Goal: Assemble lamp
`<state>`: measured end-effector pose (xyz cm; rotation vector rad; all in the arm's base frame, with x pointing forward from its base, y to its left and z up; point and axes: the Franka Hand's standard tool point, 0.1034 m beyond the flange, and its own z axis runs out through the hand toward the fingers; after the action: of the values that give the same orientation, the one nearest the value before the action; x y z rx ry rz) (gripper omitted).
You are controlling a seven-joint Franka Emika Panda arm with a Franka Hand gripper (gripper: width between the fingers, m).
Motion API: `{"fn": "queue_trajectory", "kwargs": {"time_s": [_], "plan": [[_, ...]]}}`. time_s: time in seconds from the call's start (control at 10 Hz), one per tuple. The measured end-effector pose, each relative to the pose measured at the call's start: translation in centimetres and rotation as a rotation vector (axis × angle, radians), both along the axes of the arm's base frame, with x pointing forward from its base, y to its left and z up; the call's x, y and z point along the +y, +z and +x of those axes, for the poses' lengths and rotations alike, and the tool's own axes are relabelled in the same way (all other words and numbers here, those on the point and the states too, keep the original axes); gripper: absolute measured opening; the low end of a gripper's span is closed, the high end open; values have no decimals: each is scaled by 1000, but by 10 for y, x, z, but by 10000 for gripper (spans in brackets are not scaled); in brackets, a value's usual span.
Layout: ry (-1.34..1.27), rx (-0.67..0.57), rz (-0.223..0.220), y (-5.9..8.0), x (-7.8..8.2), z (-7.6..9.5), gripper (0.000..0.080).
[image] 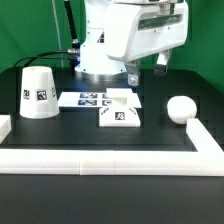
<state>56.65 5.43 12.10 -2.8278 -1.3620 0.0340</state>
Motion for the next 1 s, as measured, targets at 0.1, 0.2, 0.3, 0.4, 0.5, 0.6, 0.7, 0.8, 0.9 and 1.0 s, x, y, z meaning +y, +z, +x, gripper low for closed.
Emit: {"fn": "queue_trajectory", "kwargs": {"time_s": [0.1, 0.2, 0.3, 0.4, 0.5, 0.6, 0.7, 0.8, 0.9, 1.0], "plan": [[0, 0, 0, 0, 0, 0, 699], [0, 0, 0, 0, 0, 0, 699], [0, 0, 0, 0, 0, 0, 699], [0, 1, 0, 0, 0, 0, 699], [0, 1, 0, 0, 0, 0, 699], [-16, 1, 1, -2, -4, -3, 699], [-38, 14, -7, -5, -14, -15, 699], [-47, 22, -13, -6, -21, -26, 699], [-109, 25, -15, -7, -26, -33, 699], [-201, 31, -20, -10, -32, -40, 699]]}}
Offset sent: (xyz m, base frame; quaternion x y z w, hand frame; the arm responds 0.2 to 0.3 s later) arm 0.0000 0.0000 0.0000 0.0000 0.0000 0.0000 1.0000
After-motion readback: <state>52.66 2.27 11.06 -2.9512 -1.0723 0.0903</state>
